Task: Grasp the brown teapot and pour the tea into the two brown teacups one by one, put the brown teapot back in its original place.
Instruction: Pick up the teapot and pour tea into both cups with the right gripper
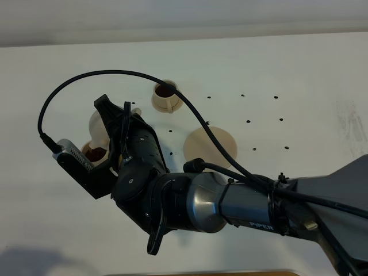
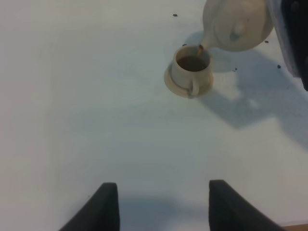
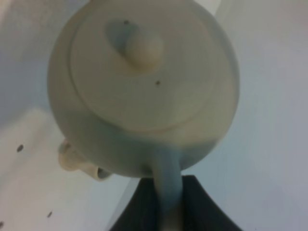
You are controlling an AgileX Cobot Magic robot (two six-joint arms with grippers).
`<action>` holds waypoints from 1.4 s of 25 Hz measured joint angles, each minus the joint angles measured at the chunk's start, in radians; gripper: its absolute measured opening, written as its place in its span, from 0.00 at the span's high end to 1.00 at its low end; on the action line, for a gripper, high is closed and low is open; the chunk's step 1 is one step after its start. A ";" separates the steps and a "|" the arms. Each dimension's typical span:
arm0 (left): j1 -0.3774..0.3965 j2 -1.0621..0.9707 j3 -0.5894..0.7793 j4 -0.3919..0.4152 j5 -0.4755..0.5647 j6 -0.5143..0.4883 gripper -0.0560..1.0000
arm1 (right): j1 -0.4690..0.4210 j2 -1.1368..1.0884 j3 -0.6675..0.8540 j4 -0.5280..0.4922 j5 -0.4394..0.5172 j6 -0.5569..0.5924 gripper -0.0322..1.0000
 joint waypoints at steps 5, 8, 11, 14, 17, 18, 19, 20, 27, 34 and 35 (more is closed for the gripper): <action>0.000 0.000 0.000 0.000 0.000 0.000 0.48 | 0.000 0.000 0.000 -0.011 0.000 0.000 0.89; 0.000 0.000 0.000 0.000 0.000 0.000 0.48 | 0.000 0.000 0.000 -0.024 -0.001 0.000 0.89; 0.000 0.000 0.000 0.000 0.000 0.000 0.48 | 0.000 0.000 0.000 -0.031 -0.002 0.000 0.89; 0.000 0.000 0.000 0.000 0.000 0.000 0.48 | 0.001 0.000 0.000 -0.034 -0.002 0.000 0.89; 0.000 0.000 0.000 0.000 0.000 0.000 0.48 | 0.007 0.000 0.000 -0.040 -0.003 0.000 0.89; 0.000 0.000 0.000 0.000 0.000 0.000 0.48 | 0.008 0.000 0.000 -0.043 -0.005 0.000 0.89; 0.000 0.000 0.000 0.000 0.000 0.000 0.48 | 0.009 0.000 0.000 -0.045 -0.005 0.000 0.89; 0.000 0.000 0.000 0.000 0.000 0.000 0.48 | 0.009 0.000 0.000 -0.047 -0.005 0.000 0.89; 0.000 0.000 0.000 0.000 0.000 0.000 0.48 | 0.009 0.000 0.000 -0.056 -0.005 0.000 0.89; 0.000 0.000 0.000 0.000 0.000 0.000 0.48 | 0.009 0.000 0.000 -0.078 -0.006 -0.007 0.89; 0.000 0.000 0.000 0.000 0.000 0.000 0.48 | 0.009 0.000 0.000 -0.080 -0.006 -0.007 0.89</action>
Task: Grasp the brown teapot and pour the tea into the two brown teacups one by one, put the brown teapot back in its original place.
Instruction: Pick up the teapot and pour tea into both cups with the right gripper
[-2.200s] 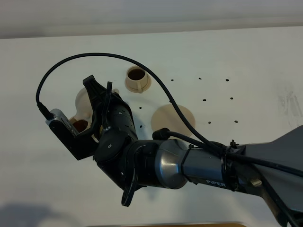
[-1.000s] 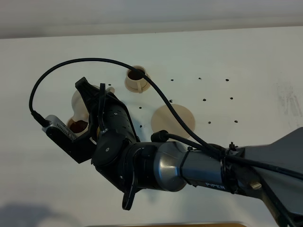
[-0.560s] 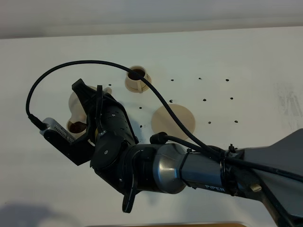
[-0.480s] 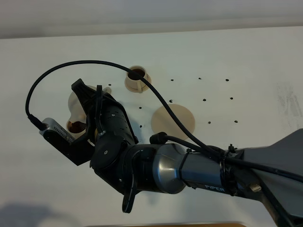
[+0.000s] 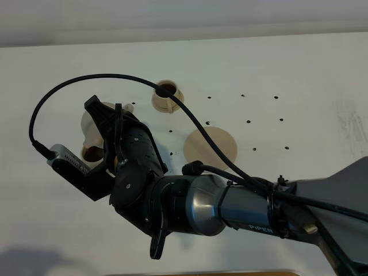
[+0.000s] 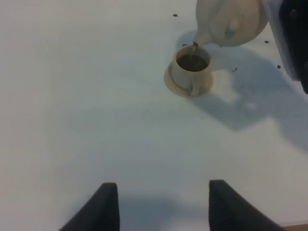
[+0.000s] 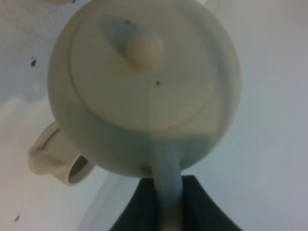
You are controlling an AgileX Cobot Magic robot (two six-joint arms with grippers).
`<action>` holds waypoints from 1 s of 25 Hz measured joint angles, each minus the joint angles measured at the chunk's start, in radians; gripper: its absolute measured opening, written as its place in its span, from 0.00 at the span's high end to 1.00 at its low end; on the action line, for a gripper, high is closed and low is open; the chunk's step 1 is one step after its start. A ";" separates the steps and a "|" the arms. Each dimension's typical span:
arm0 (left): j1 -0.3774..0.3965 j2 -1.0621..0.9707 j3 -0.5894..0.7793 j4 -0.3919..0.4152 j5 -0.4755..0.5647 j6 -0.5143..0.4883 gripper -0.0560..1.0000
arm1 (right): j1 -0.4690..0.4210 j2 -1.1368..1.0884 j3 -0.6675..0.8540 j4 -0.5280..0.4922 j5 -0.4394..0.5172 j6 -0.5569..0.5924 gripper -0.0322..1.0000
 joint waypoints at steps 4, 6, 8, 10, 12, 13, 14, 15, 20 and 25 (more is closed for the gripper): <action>0.000 0.000 0.000 0.000 0.000 -0.001 0.48 | 0.000 0.000 0.000 -0.005 0.000 -0.007 0.89; 0.000 0.000 0.000 0.000 0.000 -0.001 0.48 | 0.000 0.000 0.000 -0.005 0.000 -0.014 0.89; 0.000 0.000 0.000 0.000 0.000 -0.001 0.48 | 0.000 0.000 0.000 -0.005 0.000 -0.016 0.89; 0.000 0.000 0.000 0.000 0.000 0.000 0.48 | 0.000 0.000 0.000 -0.006 0.000 -0.019 0.89; 0.000 0.000 0.000 0.000 0.000 0.000 0.48 | 0.000 0.000 0.000 -0.006 0.000 -0.020 0.89; 0.000 0.000 0.000 0.000 0.000 0.000 0.48 | 0.000 0.000 0.000 -0.007 0.000 -0.025 0.89; 0.000 0.000 0.000 0.000 0.000 0.000 0.48 | 0.000 0.000 0.000 -0.007 0.000 -0.030 0.89; 0.000 0.000 0.000 0.000 0.000 0.000 0.48 | 0.000 0.000 0.000 -0.010 0.000 -0.035 0.89; 0.000 0.000 0.000 0.000 0.000 0.000 0.48 | 0.000 0.000 0.000 -0.013 -0.001 -0.051 0.89; 0.000 0.000 0.000 0.000 0.000 0.000 0.48 | 0.000 0.000 0.000 -0.013 -0.001 -0.065 0.89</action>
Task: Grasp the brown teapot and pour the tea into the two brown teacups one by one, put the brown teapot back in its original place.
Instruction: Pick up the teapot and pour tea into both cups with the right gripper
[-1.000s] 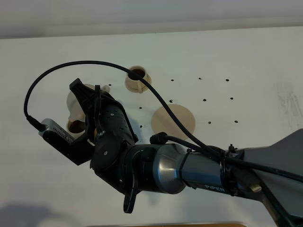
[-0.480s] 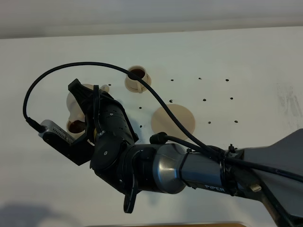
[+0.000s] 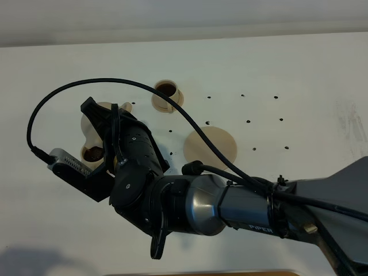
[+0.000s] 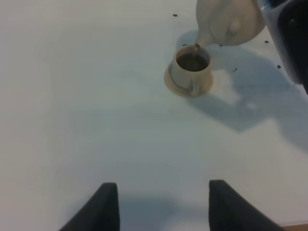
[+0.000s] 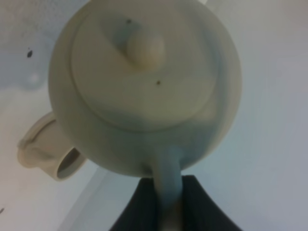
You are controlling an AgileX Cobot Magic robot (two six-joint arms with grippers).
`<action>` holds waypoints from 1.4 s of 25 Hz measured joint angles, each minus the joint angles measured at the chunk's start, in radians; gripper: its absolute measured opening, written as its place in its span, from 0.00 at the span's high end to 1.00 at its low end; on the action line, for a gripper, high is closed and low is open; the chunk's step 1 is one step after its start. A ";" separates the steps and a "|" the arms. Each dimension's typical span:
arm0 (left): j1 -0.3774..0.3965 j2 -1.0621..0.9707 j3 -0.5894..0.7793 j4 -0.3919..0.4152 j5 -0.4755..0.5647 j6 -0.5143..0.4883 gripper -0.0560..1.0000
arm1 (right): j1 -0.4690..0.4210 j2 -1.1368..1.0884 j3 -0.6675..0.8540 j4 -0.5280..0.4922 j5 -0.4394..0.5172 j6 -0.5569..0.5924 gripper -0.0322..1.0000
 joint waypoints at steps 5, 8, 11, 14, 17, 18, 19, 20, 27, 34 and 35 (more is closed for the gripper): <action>0.000 0.000 0.000 0.000 0.000 -0.001 0.48 | 0.000 0.000 0.000 0.000 0.000 -0.004 0.89; 0.000 0.000 0.000 0.000 0.000 -0.001 0.48 | 0.000 0.000 0.000 0.000 0.000 -0.004 0.89; 0.000 0.000 0.000 0.000 0.000 -0.001 0.48 | 0.000 0.000 0.000 0.000 0.000 -0.004 0.89; 0.000 0.000 0.000 0.000 0.000 -0.001 0.48 | 0.000 0.000 0.000 0.000 0.000 -0.004 0.89; 0.000 0.000 0.000 0.000 0.000 -0.001 0.48 | 0.000 0.000 0.000 0.000 0.000 -0.004 0.89; 0.000 0.000 0.000 0.000 0.000 -0.001 0.48 | 0.000 0.000 0.000 0.000 0.000 -0.004 0.89; 0.000 0.000 0.000 0.000 0.000 -0.001 0.48 | 0.000 0.000 0.000 0.000 0.000 -0.004 0.89; 0.000 0.000 0.000 0.000 0.000 -0.001 0.48 | 0.000 0.000 0.000 0.000 0.000 -0.004 0.89; 0.000 0.000 0.000 0.000 0.000 -0.001 0.48 | 0.000 0.000 0.000 0.000 0.000 -0.004 0.89; 0.000 0.000 0.000 0.000 0.000 0.000 0.48 | 0.000 0.000 0.000 -0.001 0.000 -0.004 0.89; 0.000 0.000 0.000 0.000 0.000 0.000 0.48 | 0.000 0.000 0.000 -0.001 0.000 -0.004 0.89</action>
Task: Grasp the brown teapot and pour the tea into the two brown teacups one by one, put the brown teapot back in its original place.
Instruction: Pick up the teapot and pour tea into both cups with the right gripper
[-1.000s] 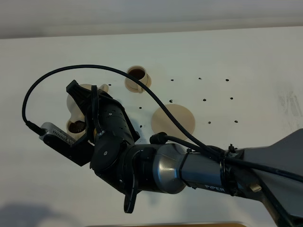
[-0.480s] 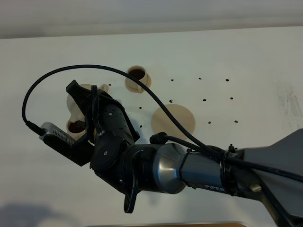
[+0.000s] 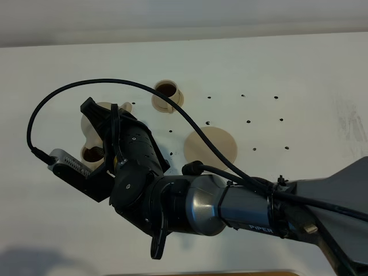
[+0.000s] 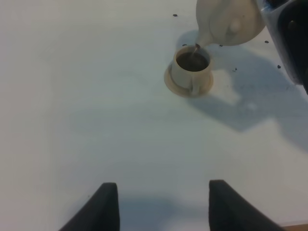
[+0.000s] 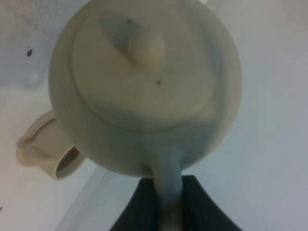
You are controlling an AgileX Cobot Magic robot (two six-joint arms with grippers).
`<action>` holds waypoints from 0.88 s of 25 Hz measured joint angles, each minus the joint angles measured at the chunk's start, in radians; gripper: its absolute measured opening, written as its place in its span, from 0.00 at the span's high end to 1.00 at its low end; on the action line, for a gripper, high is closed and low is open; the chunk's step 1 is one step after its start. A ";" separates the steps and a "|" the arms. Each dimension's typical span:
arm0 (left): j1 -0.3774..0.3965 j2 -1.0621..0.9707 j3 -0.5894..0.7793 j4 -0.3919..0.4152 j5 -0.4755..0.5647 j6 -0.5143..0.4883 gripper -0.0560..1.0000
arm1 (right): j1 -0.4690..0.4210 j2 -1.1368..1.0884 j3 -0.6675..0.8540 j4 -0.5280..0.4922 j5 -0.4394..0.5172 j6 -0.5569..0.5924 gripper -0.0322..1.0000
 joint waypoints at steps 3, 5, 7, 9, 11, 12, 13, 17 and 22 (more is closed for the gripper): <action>0.000 0.000 0.000 0.000 0.000 0.000 0.48 | 0.000 0.000 0.000 -0.001 0.000 0.000 0.89; 0.000 0.000 0.000 0.000 0.000 0.000 0.48 | 0.000 0.000 0.000 -0.002 0.000 0.000 0.89; 0.000 0.000 0.000 0.000 0.000 0.000 0.48 | 0.000 0.000 0.000 -0.002 0.000 0.000 0.89; 0.000 0.000 0.000 0.000 0.000 0.000 0.48 | 0.000 0.000 0.000 -0.002 0.000 0.000 0.89; 0.000 0.000 0.000 0.000 0.000 0.000 0.48 | 0.000 0.000 0.000 -0.002 0.000 0.000 0.89; 0.000 0.000 0.000 0.000 0.000 0.000 0.48 | 0.000 0.000 0.000 0.000 0.000 0.000 0.89; 0.000 0.000 0.000 0.000 0.000 0.000 0.48 | 0.000 0.000 0.000 0.004 0.000 0.000 0.89; 0.000 0.000 0.000 0.000 0.000 -0.001 0.48 | 0.000 0.000 0.000 0.051 -0.009 0.003 0.89; 0.000 0.000 0.000 0.000 0.000 -0.001 0.48 | 0.000 0.000 0.000 0.073 -0.011 0.064 0.89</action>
